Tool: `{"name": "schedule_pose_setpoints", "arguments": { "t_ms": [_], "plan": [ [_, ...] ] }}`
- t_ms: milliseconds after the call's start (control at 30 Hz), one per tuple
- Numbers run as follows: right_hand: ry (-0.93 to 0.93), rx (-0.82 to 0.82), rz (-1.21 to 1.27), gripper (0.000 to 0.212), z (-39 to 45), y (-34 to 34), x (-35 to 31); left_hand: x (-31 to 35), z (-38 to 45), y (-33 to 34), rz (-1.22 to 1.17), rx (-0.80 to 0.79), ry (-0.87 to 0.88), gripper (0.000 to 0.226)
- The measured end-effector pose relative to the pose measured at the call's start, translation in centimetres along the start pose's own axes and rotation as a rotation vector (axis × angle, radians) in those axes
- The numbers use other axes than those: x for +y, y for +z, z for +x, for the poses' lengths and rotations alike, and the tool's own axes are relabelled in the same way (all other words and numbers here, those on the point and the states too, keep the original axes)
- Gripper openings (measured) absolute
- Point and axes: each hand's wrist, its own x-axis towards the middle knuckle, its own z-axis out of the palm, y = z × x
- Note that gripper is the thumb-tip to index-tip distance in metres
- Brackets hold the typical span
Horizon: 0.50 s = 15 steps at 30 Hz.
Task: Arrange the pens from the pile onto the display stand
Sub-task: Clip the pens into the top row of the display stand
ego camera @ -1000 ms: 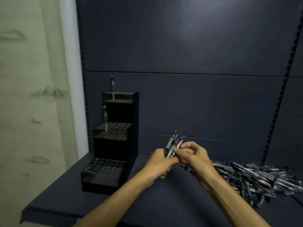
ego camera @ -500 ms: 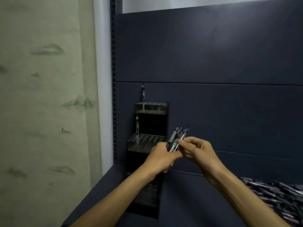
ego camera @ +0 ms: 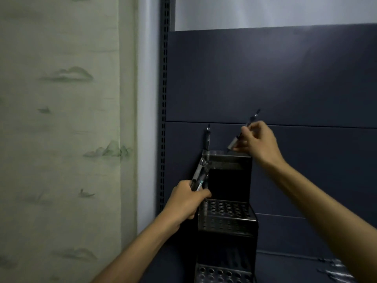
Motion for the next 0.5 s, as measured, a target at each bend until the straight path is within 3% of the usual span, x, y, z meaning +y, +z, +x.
{"name": "schedule_pose_setpoints", "arguments": {
  "t_ms": [100, 233, 500],
  "plan": [
    [-0.006, -0.024, -0.124, 0.015, 4.0, 1.5, 0.5, -1.0, 1.0, -1.1, -0.037, 0.033, 0.006, 0.035],
    [-0.072, -0.087, -0.478, 0.018, 6.8, 3.8, 2.1, -2.0, 1.7, -1.3, -0.044, 0.053, -0.006, 0.029],
    [-0.126, -0.177, -0.521, 0.016, 7.1, 5.1, 3.2, -2.0, 2.6, -0.9, -0.058, 0.035, 0.034, 0.026]
  ]
}}
